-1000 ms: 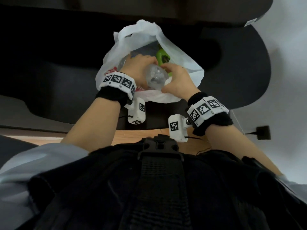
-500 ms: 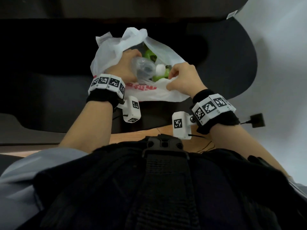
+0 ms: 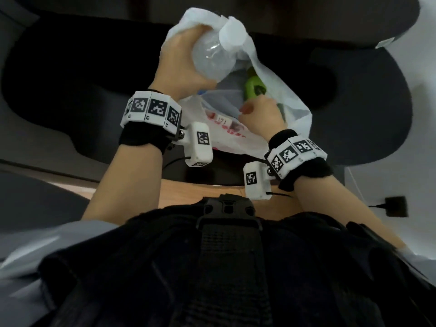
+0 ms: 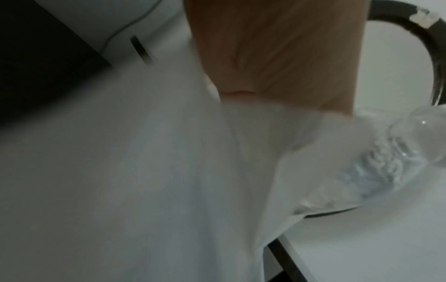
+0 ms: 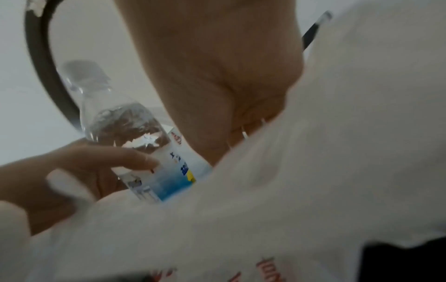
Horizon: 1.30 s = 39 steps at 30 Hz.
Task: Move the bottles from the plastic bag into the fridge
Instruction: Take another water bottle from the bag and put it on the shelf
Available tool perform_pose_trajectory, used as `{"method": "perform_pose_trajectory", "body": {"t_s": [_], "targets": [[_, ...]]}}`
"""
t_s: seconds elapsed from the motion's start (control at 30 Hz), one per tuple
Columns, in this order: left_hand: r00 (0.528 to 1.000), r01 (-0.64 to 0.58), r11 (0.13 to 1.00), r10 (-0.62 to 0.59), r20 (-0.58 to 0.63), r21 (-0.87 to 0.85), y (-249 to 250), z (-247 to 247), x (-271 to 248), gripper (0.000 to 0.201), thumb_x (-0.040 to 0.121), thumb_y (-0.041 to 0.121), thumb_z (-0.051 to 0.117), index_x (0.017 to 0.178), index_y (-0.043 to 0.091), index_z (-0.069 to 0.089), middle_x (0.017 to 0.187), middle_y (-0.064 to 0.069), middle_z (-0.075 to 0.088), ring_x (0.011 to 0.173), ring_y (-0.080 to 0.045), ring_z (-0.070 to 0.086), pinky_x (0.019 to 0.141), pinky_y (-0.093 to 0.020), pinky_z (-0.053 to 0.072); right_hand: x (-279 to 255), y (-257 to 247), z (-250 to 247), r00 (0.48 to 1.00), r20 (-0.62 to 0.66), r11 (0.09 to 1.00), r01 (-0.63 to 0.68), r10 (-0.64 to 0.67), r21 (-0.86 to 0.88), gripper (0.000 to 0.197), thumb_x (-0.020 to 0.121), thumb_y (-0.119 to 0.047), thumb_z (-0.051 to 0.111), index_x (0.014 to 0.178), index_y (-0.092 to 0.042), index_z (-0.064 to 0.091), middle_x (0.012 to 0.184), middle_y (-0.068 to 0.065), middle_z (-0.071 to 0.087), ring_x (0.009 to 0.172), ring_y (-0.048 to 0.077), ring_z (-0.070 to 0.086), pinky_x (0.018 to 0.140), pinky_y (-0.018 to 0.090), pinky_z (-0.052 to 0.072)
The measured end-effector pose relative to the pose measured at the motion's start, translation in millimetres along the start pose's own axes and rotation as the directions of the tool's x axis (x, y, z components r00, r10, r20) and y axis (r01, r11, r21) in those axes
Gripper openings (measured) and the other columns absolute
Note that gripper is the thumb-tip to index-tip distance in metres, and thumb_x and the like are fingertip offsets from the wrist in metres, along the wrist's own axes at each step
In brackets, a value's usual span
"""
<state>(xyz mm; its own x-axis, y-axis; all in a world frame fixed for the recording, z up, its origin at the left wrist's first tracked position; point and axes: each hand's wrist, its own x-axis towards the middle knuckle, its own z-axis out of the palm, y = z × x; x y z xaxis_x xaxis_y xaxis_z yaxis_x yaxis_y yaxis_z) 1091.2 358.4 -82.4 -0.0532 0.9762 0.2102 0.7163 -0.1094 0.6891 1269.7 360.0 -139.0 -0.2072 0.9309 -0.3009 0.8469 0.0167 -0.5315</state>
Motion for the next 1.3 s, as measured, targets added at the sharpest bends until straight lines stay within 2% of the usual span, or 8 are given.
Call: {"method": "perform_pose_trajectory", "body": {"t_s": [0.1,0.2,0.43,0.77,0.87,1.07,1.23,1.3], "targets": [[0.996,0.088,0.996,-0.088,0.025,0.015,-7.3,-12.3,-12.9,0.072,0.060,0.029,0.079,0.127,0.017,0.054,0.118,-0.001,0.064,0.109,-0.014,0.060,0.093,-0.028,0.052,5.9,-27.1,14.1,0.989,0.120,0.995,0.085,-0.090,0.045,0.035,0.090,-0.009,0.053,0.124,-0.005,0.056,0.128,0.016,0.060,0.116,0.029,0.057,0.099,0.035,0.046],[0.991,0.134,0.991,-0.134,0.005,-0.002,-17.4,-19.1,-27.9,0.070,0.058,0.035,0.076,0.122,0.017,0.055,0.110,-0.002,0.066,0.103,-0.015,0.062,0.090,-0.035,0.053,10.5,-37.8,33.0,0.967,0.242,0.996,0.090,-0.081,-0.026,0.038,0.091,-0.022,0.056,0.122,-0.001,0.055,0.123,0.022,0.060,0.114,0.035,0.057,0.095,0.037,0.046],[0.976,0.209,0.978,-0.210,-0.066,-0.025,-29.3,-30.4,-38.5,0.069,0.058,0.048,0.069,0.116,0.011,0.057,0.108,-0.003,0.067,0.101,-0.014,0.062,0.092,-0.036,0.052,18.0,-35.7,56.6,0.953,0.302,0.982,0.090,-0.036,-0.165,0.048,0.090,-0.035,0.057,0.120,0.002,0.052,0.125,0.022,0.058,0.116,0.035,0.055,0.095,0.038,0.045],[0.952,0.287,0.957,-0.291,-0.098,-0.051,-48.9,-29.7,-43.6,0.065,0.058,0.027,0.080,0.118,0.021,0.056,0.114,0.003,0.064,0.107,-0.012,0.060,0.094,-0.039,0.053,25.9,-39.7,63.5,0.973,0.231,0.980,0.064,-0.019,-0.190,0.053,0.078,-0.048,0.065,0.104,-0.002,0.058,0.110,0.018,0.065,0.101,0.035,0.063,0.078,0.035,0.050],[0.946,0.288,0.955,-0.295,-0.134,-0.069,-49.8,-26.2,-43.3,0.066,0.059,0.033,0.079,0.119,0.021,0.056,0.115,0.004,0.064,0.108,-0.011,0.060,0.094,-0.038,0.054,27.8,-44.2,51.2,0.988,0.156,0.978,0.042,-0.010,-0.205,0.060,0.064,-0.043,0.078,0.106,-0.005,0.058,0.109,0.015,0.065,0.099,0.032,0.064,0.078,0.035,0.054],[0.897,0.315,0.923,-0.366,-0.248,-0.223,-40.6,-18.6,-41.2,0.067,0.055,0.036,0.080,0.117,0.023,0.058,0.106,0.009,0.066,0.101,-0.010,0.064,0.091,-0.037,0.056,18.4,-32.8,17.0,0.992,-0.121,0.972,-0.001,0.031,0.237,0.065,0.049,-0.038,0.081,0.103,-0.007,0.059,0.097,0.007,0.068,0.089,0.021,0.066,0.074,0.035,0.057],[0.886,0.227,0.905,-0.345,-0.309,-0.360,-17.5,-17.4,-43.8,0.046,0.054,0.026,0.078,0.094,0.023,0.054,0.093,0.005,0.066,0.091,-0.016,0.067,0.083,-0.038,0.058,-4.4,-33.0,-10.3,0.985,-0.174,0.778,0.097,0.016,0.620,0.054,0.063,-0.022,0.086,0.103,-0.011,0.051,0.085,-0.008,0.062,0.073,-0.001,0.062,0.057,0.016,0.053],[0.888,0.179,0.882,-0.336,-0.315,-0.436,-4.3,-19.8,-46.5,0.045,0.055,0.022,0.079,0.092,0.029,0.054,0.093,0.003,0.067,0.091,-0.017,0.068,0.083,-0.039,0.059,-15.0,-34.2,-17.8,0.982,-0.187,0.690,0.148,-0.019,0.709,0.049,0.072,-0.017,0.081,0.108,-0.003,0.051,0.086,-0.004,0.062,0.071,-0.001,0.063,0.058,0.015,0.053]]}}
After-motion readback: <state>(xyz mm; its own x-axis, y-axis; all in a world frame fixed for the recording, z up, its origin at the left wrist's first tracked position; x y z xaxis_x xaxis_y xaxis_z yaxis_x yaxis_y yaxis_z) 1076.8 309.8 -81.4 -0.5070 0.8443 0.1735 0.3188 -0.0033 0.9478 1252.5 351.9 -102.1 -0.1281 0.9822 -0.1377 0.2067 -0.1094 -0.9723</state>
